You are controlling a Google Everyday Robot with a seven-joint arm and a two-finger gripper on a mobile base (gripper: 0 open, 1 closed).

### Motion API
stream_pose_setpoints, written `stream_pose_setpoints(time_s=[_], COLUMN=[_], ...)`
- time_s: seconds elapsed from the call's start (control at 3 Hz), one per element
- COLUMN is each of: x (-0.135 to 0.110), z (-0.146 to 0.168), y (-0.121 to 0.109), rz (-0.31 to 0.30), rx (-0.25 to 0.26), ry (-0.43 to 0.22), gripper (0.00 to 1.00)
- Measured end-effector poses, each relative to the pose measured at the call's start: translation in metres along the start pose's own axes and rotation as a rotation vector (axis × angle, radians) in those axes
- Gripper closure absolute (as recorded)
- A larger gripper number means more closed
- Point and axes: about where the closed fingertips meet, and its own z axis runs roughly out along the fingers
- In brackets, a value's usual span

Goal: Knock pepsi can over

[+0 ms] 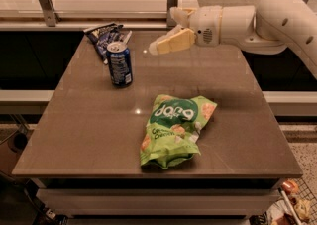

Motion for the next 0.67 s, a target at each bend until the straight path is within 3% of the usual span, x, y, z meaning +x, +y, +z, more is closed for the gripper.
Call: stream_pose_setpoints(time_s=[0.67], x=[0.037], z=[0.05], y=[-0.004], rz=[0.011], rx=[-0.013], ry=[-0.03], gripper=[0.0])
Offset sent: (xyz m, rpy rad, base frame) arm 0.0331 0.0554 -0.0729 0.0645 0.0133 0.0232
